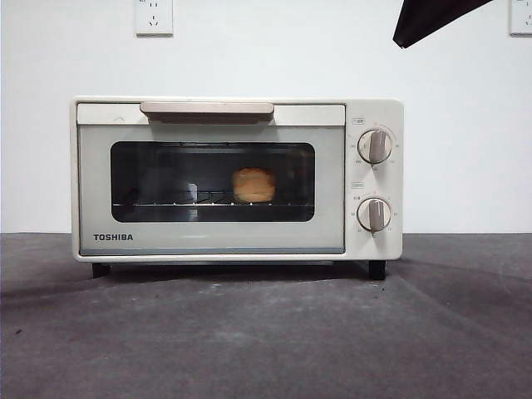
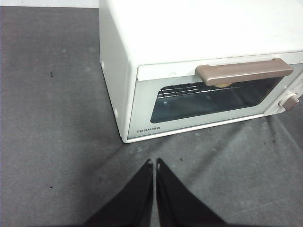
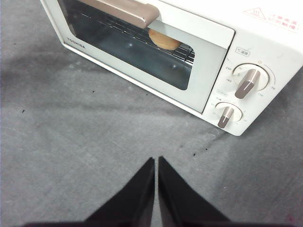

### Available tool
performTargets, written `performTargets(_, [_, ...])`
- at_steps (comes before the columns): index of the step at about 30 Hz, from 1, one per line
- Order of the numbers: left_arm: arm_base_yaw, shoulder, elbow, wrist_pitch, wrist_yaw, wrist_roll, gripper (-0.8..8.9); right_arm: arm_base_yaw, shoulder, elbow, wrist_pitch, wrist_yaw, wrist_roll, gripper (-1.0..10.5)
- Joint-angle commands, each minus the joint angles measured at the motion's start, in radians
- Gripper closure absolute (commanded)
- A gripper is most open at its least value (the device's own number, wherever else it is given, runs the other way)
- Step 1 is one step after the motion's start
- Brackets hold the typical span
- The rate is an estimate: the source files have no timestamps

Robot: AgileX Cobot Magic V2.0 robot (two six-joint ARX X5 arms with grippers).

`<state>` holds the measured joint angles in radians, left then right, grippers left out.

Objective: The left arm flap open the oven, the right arm pick bread and place it into oven, the left arm flap close the oven

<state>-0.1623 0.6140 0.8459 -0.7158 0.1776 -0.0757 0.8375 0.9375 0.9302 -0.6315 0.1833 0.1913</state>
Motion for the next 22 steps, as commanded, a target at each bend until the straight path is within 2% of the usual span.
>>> performTargets(1, [-0.003,0.004,0.019,0.005,-0.005,0.011,7.94,0.009,0.009,0.005,0.010,0.002,0.013,9.4])
performTargets(9, [-0.003,-0.004,0.019,0.003,-0.005,0.011,7.94,0.009,0.009,0.005,0.010,0.002,0.013,9.4])
performTargets(13, [0.014,-0.064,0.014,0.023,-0.010,0.096,7.94,0.009,0.009,0.005,0.010,0.002,0.013,9.4])
performTargets(18, [0.061,-0.178,-0.072,0.260,-0.011,0.128,7.94,0.009,0.009,0.005,0.010,0.001,0.013,9.4])
performTargets(22, [0.104,-0.283,-0.210,0.457,-0.012,0.211,7.94,0.009,0.009,0.005,0.010,0.002,0.013,9.4])
